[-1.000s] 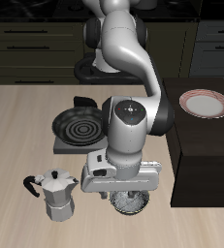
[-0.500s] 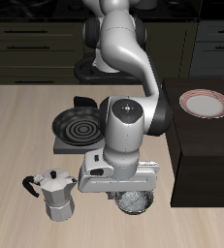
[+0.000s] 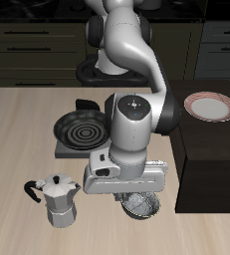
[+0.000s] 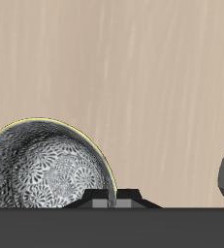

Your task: Place the bowl on the plate

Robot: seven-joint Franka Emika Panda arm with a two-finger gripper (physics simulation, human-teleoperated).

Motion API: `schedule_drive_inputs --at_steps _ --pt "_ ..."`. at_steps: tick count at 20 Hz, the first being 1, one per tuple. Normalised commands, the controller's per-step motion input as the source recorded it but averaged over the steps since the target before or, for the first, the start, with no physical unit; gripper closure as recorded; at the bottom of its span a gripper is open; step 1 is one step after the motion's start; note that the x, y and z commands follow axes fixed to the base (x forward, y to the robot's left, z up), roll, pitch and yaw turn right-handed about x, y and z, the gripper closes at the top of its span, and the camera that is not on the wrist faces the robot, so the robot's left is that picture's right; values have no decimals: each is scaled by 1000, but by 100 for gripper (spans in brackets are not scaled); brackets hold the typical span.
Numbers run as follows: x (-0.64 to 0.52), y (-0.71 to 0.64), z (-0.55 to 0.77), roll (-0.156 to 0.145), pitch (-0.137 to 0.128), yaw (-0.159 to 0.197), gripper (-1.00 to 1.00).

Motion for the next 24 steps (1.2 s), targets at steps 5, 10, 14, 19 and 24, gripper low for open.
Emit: schedule_drive_inputs --at_steps 5,10,14,19,24 --pt "-47 47 179 4 -26 -9 100" --pt "-108 115 211 5 -26 -2 100" --pt "-147 36 396 -7 -54 -8 100" --pt "-129 25 310 0 -42 1 100" --pt "-88 -20 346 -7 -47 19 100"
